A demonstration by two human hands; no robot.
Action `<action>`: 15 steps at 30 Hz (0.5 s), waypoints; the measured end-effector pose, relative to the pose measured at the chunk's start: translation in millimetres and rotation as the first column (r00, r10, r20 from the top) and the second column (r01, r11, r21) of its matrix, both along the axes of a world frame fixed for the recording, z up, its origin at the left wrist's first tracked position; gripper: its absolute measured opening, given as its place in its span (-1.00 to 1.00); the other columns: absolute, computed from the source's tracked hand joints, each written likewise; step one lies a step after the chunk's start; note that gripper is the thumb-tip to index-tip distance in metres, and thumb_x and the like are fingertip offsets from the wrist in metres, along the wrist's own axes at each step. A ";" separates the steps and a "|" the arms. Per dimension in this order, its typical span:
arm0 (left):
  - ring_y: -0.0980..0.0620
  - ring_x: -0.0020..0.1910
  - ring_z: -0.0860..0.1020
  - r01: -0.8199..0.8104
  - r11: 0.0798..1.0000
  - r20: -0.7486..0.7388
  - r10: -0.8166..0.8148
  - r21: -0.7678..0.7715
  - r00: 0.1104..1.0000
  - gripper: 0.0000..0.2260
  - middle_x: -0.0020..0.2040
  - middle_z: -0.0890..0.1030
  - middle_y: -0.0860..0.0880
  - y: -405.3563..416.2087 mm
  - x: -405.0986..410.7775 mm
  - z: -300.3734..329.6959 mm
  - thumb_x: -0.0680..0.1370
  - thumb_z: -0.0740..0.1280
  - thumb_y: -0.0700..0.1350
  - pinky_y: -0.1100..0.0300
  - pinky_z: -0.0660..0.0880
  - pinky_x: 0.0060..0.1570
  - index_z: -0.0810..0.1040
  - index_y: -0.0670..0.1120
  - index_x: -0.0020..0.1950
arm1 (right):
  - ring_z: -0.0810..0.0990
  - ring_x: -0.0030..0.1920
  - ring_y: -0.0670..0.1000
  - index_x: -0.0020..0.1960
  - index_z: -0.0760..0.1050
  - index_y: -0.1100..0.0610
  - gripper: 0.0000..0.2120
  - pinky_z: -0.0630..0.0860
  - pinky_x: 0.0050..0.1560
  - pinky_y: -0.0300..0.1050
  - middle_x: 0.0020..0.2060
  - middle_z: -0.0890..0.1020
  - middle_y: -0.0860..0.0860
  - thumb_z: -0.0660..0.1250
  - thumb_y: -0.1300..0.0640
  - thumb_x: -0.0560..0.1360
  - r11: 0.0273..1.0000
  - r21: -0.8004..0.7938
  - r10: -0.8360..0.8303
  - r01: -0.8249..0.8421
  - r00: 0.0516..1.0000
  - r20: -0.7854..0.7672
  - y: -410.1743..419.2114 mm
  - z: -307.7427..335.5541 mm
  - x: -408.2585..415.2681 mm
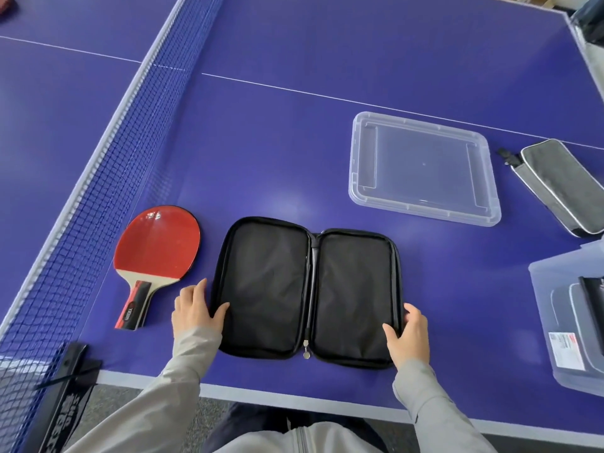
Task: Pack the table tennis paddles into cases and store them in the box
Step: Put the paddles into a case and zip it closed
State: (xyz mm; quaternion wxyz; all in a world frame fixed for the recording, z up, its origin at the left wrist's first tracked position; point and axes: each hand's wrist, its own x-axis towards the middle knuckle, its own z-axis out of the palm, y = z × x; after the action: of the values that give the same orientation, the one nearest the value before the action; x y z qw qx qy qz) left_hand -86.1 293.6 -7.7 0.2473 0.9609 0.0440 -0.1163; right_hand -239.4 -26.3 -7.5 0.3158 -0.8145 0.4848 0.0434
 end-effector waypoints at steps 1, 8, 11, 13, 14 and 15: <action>-0.29 0.19 0.39 -0.003 1.000 0.064 0.002 0.020 0.998 -0.43 0.20 0.44 -0.24 3.4 -1.0 1.8 0.39 0.49 -0.13 -0.16 0.33 0.13 0.41 -0.22 0.36 | 0.44 0.20 0.16 0.37 0.28 0.18 -0.46 0.47 0.09 0.09 0.21 0.42 0.15 0.39 0.19 0.46 1.000 0.001 0.005 -0.005 1.000 0.002 -0.2 0.0 -1.5; -0.28 0.26 0.30 -0.335 0.940 0.266 0.308 0.063 0.914 -0.32 0.30 0.34 -0.22 57.7 7.1 11.0 0.34 0.53 -0.05 -0.24 0.24 0.17 0.32 -0.16 0.36 | 0.47 0.13 0.16 0.35 0.32 0.20 -0.48 0.44 0.08 0.04 0.16 0.42 0.15 0.41 0.16 0.45 1.000 0.019 0.014 -0.015 1.000 0.021 -0.9 2.1 -14.2; -0.30 0.28 0.31 -0.384 0.922 0.128 0.374 0.058 0.918 -0.30 0.30 0.35 -0.26 79.9 18.0 6.7 0.34 0.53 0.00 -0.25 0.24 0.23 0.32 -0.18 0.37 | 0.47 0.08 0.14 0.33 0.34 0.21 -0.49 0.44 0.09 0.03 0.12 0.43 0.16 0.42 0.18 0.44 1.000 0.018 0.016 -0.017 1.000 0.019 0.5 1.6 -16.9; -0.29 0.27 0.36 -0.382 0.924 0.015 0.382 0.005 0.924 -0.36 0.26 0.39 -0.26 91.3 25.1 0.8 0.36 0.52 0.01 -0.22 0.29 0.26 0.37 -0.17 0.33 | 0.47 0.07 0.14 0.33 0.35 0.21 -0.49 0.44 0.09 0.03 0.12 0.43 0.16 0.42 0.18 0.44 1.000 0.018 0.017 -0.017 1.000 0.012 1.7 1.6 -16.9; -0.28 0.24 0.39 -0.374 0.927 -0.023 0.374 -0.022 0.927 -0.41 0.22 0.42 -0.25 95.9 27.9 -1.3 0.36 0.52 0.02 -0.20 0.33 0.26 0.41 -0.16 0.29 | 0.47 0.08 0.14 0.33 0.35 0.21 -0.50 0.44 0.09 0.03 0.12 0.43 0.16 0.42 0.18 0.44 1.000 0.016 0.020 -0.020 1.000 0.006 2.5 1.6 -16.6; -0.28 0.21 0.42 -0.366 0.930 -0.048 0.364 -0.036 0.930 -0.45 0.17 0.44 -0.24 99.1 30.6 -2.1 0.36 0.52 0.02 -0.19 0.35 0.24 0.44 -0.16 0.24 | 0.47 0.09 0.14 0.33 0.34 0.20 -0.50 0.44 0.09 0.03 0.13 0.43 0.16 0.41 0.18 0.44 1.000 0.015 0.024 -0.024 1.000 0.000 3.4 1.9 -16.0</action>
State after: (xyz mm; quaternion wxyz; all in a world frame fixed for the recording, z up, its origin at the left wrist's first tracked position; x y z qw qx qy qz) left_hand -55.4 392.7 -9.8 0.2848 0.9278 0.2243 -0.0885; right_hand -255.5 -22.9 -5.6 0.3212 -0.8179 0.4746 0.0509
